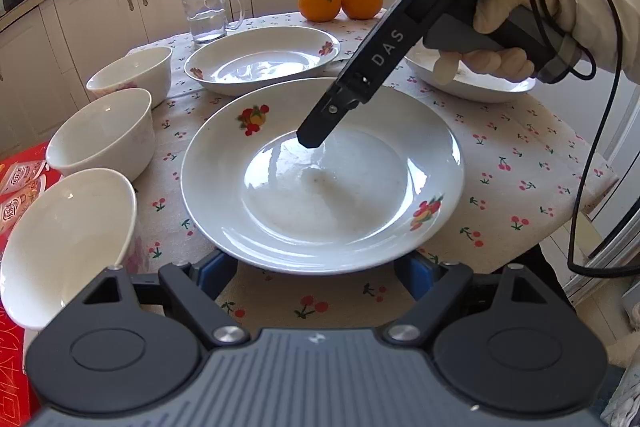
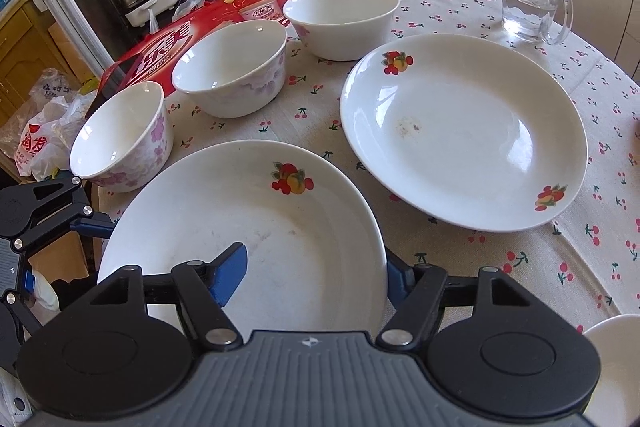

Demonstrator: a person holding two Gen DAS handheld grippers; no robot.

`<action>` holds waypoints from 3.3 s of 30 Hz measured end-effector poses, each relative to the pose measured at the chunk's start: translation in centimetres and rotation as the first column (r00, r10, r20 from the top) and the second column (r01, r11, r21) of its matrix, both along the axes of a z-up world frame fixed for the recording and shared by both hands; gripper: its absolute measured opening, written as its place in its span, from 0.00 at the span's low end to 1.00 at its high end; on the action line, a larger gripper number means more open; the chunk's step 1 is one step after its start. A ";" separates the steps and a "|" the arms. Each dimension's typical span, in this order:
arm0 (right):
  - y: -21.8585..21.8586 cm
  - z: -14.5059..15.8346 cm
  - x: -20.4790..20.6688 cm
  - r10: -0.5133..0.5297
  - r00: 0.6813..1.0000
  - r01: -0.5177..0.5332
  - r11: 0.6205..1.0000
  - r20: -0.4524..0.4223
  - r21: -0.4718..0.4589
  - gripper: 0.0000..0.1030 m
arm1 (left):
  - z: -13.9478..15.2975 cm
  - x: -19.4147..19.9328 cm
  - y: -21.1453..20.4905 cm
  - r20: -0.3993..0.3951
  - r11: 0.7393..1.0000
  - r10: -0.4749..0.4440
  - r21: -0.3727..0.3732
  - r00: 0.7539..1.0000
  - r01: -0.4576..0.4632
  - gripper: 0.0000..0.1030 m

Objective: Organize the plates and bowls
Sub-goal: 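Grasp the rim of the large fruit-decal white plate with the right gripper, then lift the plate with the right gripper and carry it over the stained plate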

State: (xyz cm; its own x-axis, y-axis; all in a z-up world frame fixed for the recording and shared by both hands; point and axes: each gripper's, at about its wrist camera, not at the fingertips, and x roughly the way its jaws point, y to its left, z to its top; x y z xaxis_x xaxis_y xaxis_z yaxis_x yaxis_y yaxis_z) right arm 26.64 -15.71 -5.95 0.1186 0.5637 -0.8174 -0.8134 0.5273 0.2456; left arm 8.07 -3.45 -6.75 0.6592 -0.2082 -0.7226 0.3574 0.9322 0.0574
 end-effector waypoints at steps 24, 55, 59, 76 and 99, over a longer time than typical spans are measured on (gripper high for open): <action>-7.6 3.9 -0.7 -0.180 0.981 0.177 0.983 0.075 0.039 0.73 | 3.0 3.6 -4.3 0.018 0.979 -0.202 0.010 0.979 0.202 0.82; -22.1 1.5 2.1 -0.484 0.872 0.480 0.875 0.077 0.064 0.73 | 1.9 10.8 -15.2 -0.017 0.915 -0.404 0.021 0.915 0.404 0.82; -22.4 1.2 2.3 -0.493 0.867 0.490 0.870 0.073 0.063 0.73 | 1.8 11.0 -15.3 -0.017 0.912 -0.409 0.034 0.912 0.409 0.82; -23.6 0.7 0.4 -0.539 0.838 0.539 0.842 0.083 0.017 0.73 | 1.3 11.4 -15.7 -0.016 0.895 -0.446 0.026 0.895 0.446 0.83; -24.0 2.4 -2.9 -0.595 0.796 0.600 0.800 0.110 -0.005 0.73 | 0.8 11.3 -15.4 0.001 0.887 -0.462 0.017 0.887 0.462 0.85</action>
